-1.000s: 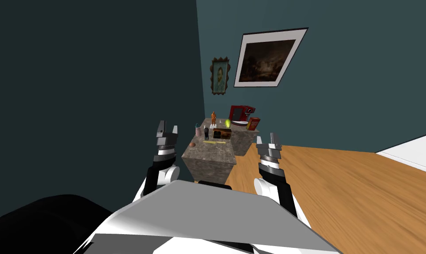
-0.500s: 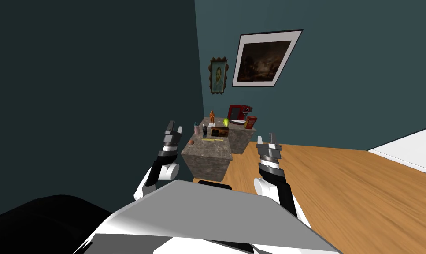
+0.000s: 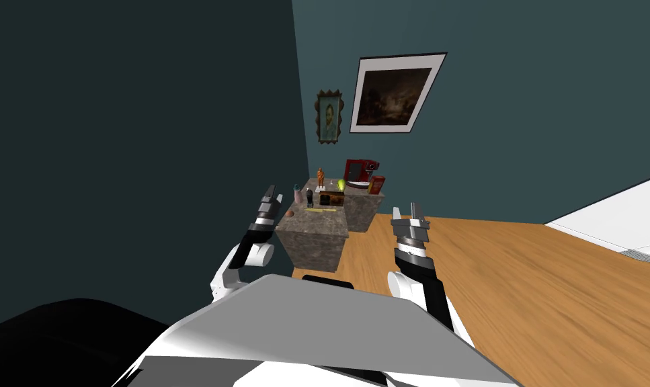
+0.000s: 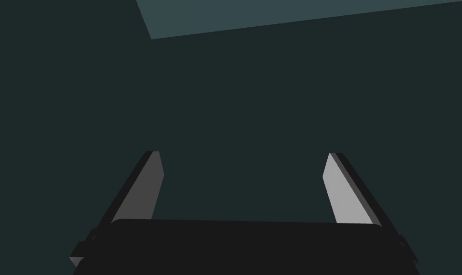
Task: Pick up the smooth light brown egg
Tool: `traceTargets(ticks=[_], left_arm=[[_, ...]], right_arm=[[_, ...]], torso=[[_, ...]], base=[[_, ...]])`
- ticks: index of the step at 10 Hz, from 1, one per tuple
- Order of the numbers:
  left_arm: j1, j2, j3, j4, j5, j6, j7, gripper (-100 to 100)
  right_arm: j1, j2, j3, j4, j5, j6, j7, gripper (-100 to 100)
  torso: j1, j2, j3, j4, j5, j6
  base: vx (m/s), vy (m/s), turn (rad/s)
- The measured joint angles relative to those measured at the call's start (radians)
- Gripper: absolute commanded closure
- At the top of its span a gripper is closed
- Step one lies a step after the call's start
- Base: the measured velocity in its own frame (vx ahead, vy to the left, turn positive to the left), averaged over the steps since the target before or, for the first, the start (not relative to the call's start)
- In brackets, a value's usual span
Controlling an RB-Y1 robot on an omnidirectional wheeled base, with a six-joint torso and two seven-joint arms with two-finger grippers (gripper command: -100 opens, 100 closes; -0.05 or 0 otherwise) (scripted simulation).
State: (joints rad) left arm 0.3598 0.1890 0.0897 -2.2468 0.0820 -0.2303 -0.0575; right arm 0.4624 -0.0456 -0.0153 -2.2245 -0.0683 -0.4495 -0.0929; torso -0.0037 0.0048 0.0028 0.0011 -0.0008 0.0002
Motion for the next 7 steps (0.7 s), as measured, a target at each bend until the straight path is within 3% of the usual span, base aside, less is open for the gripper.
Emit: traceTargets(ticks=[7], left_arm=[[-0.086,0.079,0.043,0.099,-0.016,0.179,0.03,-100]], right_arm=[[0.0,0.0,0.0,0.0,0.0,0.0,0.0,0]], torso=[[0.001,-0.001,-0.001,0.0,0.0,0.0]], base=[[-0.053,-0.047,-0.045]])
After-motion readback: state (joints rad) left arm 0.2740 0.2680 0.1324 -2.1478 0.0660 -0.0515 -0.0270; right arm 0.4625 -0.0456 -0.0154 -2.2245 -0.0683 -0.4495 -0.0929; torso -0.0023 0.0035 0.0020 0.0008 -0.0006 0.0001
